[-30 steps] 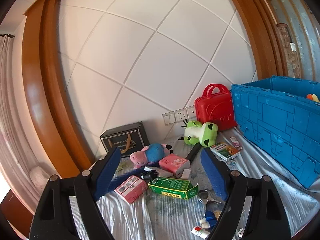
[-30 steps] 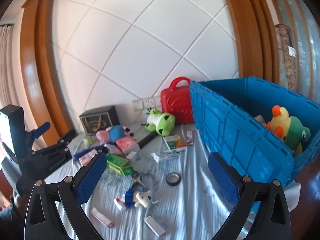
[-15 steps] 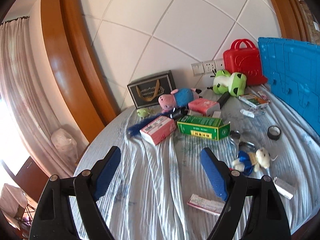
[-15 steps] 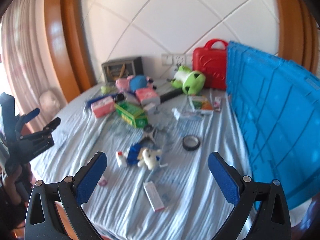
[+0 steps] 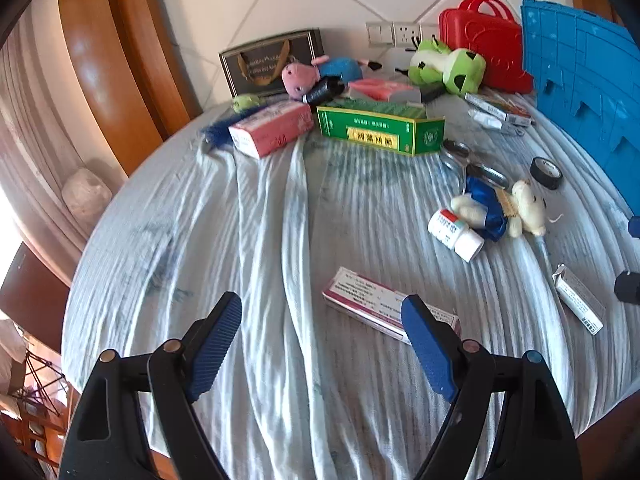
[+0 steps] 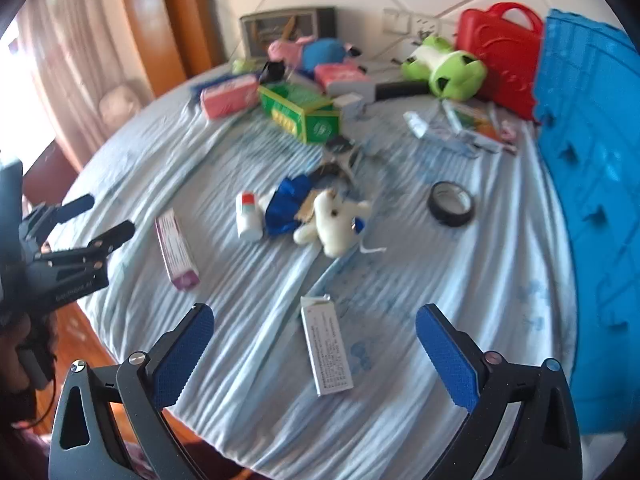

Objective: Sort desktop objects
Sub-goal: 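Grasp the pink-white tube box with the left tool while the right tool grasps a white box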

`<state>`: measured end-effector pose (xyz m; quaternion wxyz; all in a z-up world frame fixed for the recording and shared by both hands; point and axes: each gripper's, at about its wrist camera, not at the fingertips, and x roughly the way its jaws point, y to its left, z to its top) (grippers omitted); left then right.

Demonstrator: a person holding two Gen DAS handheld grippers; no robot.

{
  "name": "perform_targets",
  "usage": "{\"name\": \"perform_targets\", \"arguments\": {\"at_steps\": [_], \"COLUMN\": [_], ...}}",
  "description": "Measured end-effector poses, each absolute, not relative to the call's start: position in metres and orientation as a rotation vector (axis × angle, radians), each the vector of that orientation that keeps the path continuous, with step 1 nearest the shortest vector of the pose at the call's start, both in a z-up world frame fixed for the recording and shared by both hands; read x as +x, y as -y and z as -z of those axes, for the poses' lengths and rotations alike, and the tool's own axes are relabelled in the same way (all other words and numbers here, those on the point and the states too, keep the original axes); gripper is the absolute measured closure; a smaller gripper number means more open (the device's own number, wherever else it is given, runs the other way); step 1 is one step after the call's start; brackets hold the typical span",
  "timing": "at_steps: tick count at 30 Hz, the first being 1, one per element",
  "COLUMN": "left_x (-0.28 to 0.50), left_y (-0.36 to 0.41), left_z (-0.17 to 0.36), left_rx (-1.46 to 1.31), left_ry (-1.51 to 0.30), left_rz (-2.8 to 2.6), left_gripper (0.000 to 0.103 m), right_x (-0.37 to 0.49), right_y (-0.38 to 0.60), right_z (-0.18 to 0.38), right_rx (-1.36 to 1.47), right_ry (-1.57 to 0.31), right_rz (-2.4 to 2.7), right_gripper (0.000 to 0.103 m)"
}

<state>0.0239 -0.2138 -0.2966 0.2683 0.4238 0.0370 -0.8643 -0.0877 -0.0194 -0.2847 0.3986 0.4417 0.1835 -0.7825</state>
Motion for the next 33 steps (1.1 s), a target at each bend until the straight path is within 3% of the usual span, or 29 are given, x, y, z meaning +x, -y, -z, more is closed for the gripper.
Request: {"name": "perform_targets", "arguments": {"at_steps": [4, 7, 13, 15, 19, 22, 23, 24, 28, 30, 32, 33], "left_x": [0.011, -0.005, -0.024, -0.023, -0.024, -0.028, -0.028, -0.029, -0.027, -0.026, -0.024, -0.023], "left_y": [0.208, 0.202, 0.192, 0.193, 0.199, 0.194, 0.192, 0.191, 0.185, 0.182, 0.179, 0.178], "left_z": [0.312, 0.321, 0.345, 0.349, 0.351, 0.351, 0.350, 0.349, 0.348, 0.346, 0.345, 0.345], "left_rx": [1.173, 1.174, 1.189, 1.164, 1.134, 1.128, 1.135, 1.142, 1.147, 1.156, 1.169, 1.174], "left_ry": [-0.200, -0.254, -0.317, -0.348, -0.427, -0.375, -0.361, -0.355, -0.325, -0.315, -0.309, -0.311], "left_rz": [2.297, 2.246, 2.149, 2.128, 2.101, 2.107, 2.113, 2.122, 2.176, 2.208, 2.247, 2.263], "left_gripper": [0.021, 0.021, 0.021, 0.020, 0.020, 0.020, 0.021, 0.022, 0.033, 0.044, 0.063, 0.067], "right_x": [-0.093, -0.099, -0.117, -0.123, -0.124, -0.120, -0.116, -0.110, -0.094, -0.093, -0.092, -0.091], "right_y": [0.029, 0.032, 0.026, 0.022, 0.020, 0.022, 0.022, 0.023, 0.027, 0.029, 0.024, 0.022], "right_z": [0.312, 0.330, 0.347, 0.352, 0.353, 0.353, 0.353, 0.353, 0.351, 0.349, 0.347, 0.344], "right_rx": [1.148, 1.164, 1.155, 1.161, 1.129, 1.081, 1.062, 1.033, 0.970, 0.992, 1.015, 1.015], "right_ry": [-0.538, -0.588, -0.614, -0.611, -0.611, -0.666, -0.682, -0.731, -0.812, -0.798, -0.759, -0.751], "right_rz": [1.876, 1.808, 1.692, 1.674, 1.666, 1.690, 1.698, 1.714, 1.720, 1.691, 1.689, 1.698], "right_gripper": [0.001, 0.014, 0.015, 0.024, 0.030, 0.049, 0.063, 0.070, 0.077, 0.077, 0.077, 0.077]}}
